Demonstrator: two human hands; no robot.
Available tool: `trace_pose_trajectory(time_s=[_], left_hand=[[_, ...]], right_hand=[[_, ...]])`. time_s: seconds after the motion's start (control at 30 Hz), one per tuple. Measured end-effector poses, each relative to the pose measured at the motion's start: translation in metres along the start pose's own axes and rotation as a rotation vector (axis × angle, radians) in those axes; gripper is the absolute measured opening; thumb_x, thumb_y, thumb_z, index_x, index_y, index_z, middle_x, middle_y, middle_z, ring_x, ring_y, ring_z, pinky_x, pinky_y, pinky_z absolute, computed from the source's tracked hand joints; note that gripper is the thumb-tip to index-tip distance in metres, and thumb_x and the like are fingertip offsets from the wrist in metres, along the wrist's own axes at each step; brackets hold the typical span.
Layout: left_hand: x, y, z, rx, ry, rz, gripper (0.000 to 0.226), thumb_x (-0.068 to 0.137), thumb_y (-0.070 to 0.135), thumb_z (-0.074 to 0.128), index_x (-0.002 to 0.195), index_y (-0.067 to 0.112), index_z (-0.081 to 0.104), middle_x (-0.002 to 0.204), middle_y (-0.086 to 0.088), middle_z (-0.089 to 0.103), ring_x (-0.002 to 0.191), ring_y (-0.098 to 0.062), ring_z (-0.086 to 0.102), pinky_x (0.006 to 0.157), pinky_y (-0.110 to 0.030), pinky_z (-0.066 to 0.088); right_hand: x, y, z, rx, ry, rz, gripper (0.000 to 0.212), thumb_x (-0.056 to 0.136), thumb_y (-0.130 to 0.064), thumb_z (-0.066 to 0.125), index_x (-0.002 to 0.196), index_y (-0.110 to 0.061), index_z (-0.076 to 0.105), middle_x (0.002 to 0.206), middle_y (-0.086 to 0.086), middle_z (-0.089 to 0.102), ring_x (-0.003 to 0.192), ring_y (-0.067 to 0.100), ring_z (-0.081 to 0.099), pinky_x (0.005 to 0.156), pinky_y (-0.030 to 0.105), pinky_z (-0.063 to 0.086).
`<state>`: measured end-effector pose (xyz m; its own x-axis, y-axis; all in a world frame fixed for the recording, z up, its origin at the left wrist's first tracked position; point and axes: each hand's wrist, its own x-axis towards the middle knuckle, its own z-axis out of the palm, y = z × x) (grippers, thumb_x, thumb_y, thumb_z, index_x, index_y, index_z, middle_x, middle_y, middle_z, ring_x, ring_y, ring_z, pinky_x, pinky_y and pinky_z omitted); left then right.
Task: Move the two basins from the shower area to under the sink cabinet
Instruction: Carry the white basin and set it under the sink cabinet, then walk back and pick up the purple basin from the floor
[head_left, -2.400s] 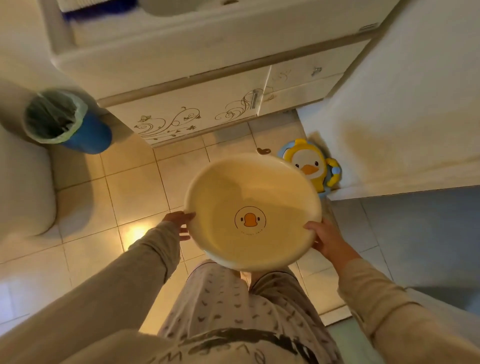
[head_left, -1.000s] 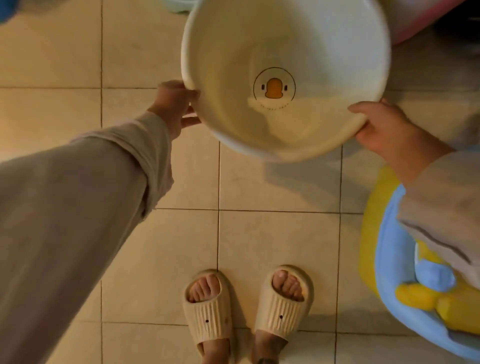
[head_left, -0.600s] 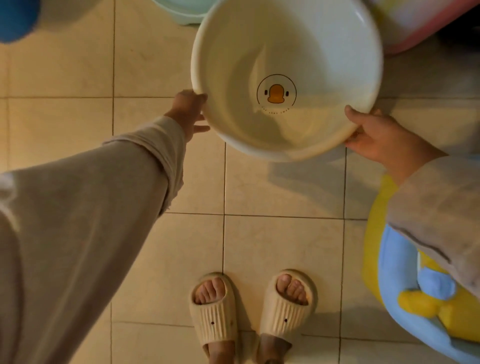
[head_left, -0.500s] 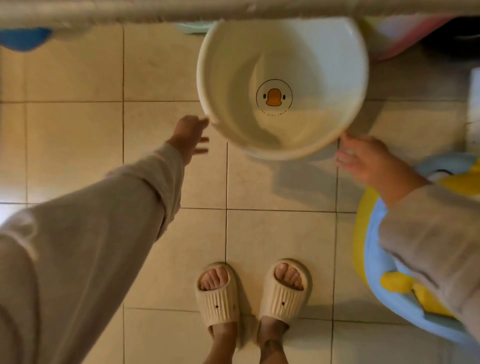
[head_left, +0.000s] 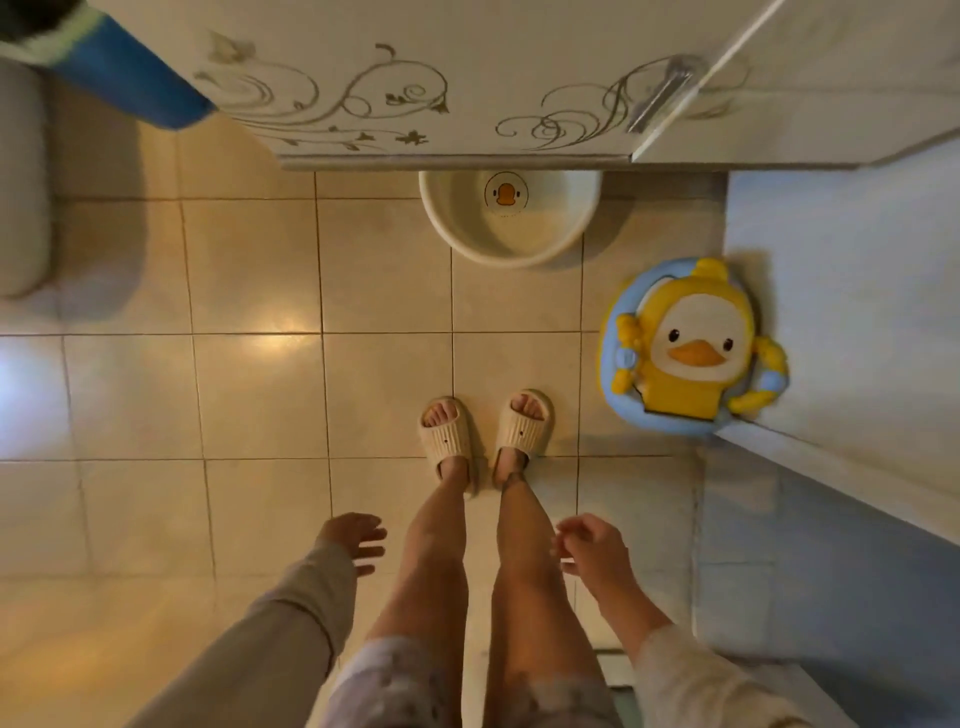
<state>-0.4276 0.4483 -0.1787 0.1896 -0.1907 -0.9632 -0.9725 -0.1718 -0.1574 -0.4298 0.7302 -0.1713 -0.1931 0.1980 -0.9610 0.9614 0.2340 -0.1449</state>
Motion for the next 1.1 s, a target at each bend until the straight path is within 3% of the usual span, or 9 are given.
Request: trace_pose_trajectory(time_s=[0.2,0.4,0.53,0.7,0.8,0.87,0.97,1.03,1.1], left_hand=[[-0.104,-0.040,-0.043,0.055,-0.025,0.128,0.020,0.095,0.007,0.044,0.078,0.010,0.053,0.076,-0.009,0.057,0.064,-0.022,0.051,0.060,-0.026,0.037],[-0.169,-0.040,-0.062,-0.023,-0.039,0.310,0.011,0.095,0.005,0.044,0.098,0.003,0.054,0.076,-0.009,0.057,0.063,-0.023,0.051,0.060,-0.027,0.040],[-0.190,-0.033,-0.071,-0.108,-0.022,0.404,0.011,0.094,0.004,0.044,0.099,0.002,0.054,0.078,-0.011,0.058,0.062,-0.023,0.050,0.060,-0.027,0.039],[-0.195,-0.041,-0.085,-0.278,0.064,0.490,0.012,0.094,0.004,0.046,0.101,0.004,0.055,0.085,-0.014,0.058,0.065,-0.024,0.052,0.062,-0.027,0.041],[-0.189,-0.064,-0.081,-0.447,0.124,0.485,0.013,0.094,0.004,0.046,0.101,0.004,0.056,0.095,-0.017,0.060,0.070,-0.027,0.054,0.063,-0.028,0.042],[-0.186,-0.089,-0.069,-0.574,0.134,0.434,0.013,0.093,0.004,0.045,0.101,0.003,0.056,0.089,-0.016,0.061,0.066,-0.025,0.054,0.062,-0.028,0.042],[-0.184,-0.133,-0.042,-0.743,0.120,0.350,0.011,0.093,0.004,0.045,0.097,0.003,0.056,0.076,-0.009,0.060,0.062,-0.023,0.053,0.061,-0.027,0.041],[-0.179,-0.165,-0.021,-0.862,0.134,0.283,0.012,0.093,0.005,0.044,0.097,0.003,0.055,0.075,-0.008,0.060,0.062,-0.023,0.053,0.061,-0.026,0.041],[-0.175,-0.195,0.004,-0.974,0.148,0.190,0.012,0.094,0.005,0.044,0.098,0.003,0.055,0.075,-0.008,0.059,0.062,-0.023,0.053,0.060,-0.027,0.041]], right_hand=[[-0.102,0.014,-0.036,0.109,0.034,0.061,0.018,0.086,0.009,0.048,0.094,0.000,0.061,0.078,0.017,0.063,0.072,0.028,0.060,0.065,0.033,0.051],[-0.140,-0.015,-0.058,-0.024,0.085,-0.064,0.013,0.089,0.000,0.051,0.095,-0.004,0.061,0.084,0.017,0.065,0.079,0.029,0.063,0.069,0.034,0.053],[-0.146,-0.049,-0.066,-0.198,0.038,-0.148,0.010,0.090,-0.001,0.050,0.092,-0.006,0.058,0.076,0.013,0.062,0.064,0.022,0.058,0.056,0.028,0.048],[-0.147,-0.088,-0.078,-0.450,0.018,-0.228,0.016,0.090,0.000,0.048,0.103,0.001,0.058,0.072,0.015,0.058,0.058,0.022,0.053,0.048,0.028,0.041],[-0.151,-0.105,-0.084,-0.648,-0.027,-0.291,0.021,0.089,-0.004,0.050,0.104,0.003,0.063,0.067,0.009,0.060,0.053,0.018,0.054,0.045,0.022,0.041],[-0.150,-0.118,-0.087,-0.784,-0.060,-0.325,0.027,0.090,-0.004,0.047,0.107,0.007,0.065,0.075,0.016,0.068,0.053,0.015,0.057,0.041,0.017,0.038],[-0.143,-0.138,-0.085,-0.996,-0.107,-0.353,0.026,0.090,-0.008,0.049,0.099,0.012,0.064,0.112,0.030,0.064,0.091,0.031,0.067,0.055,0.025,0.046],[-0.132,-0.158,-0.075,-1.127,-0.129,-0.391,0.024,0.088,-0.007,0.051,0.093,0.014,0.062,0.106,0.036,0.062,0.083,0.033,0.064,0.060,0.031,0.049],[-0.129,-0.178,-0.057,-1.257,-0.132,-0.413,0.017,0.088,-0.007,0.050,0.086,0.005,0.062,0.078,0.028,0.059,0.063,0.022,0.053,0.050,0.023,0.041]])
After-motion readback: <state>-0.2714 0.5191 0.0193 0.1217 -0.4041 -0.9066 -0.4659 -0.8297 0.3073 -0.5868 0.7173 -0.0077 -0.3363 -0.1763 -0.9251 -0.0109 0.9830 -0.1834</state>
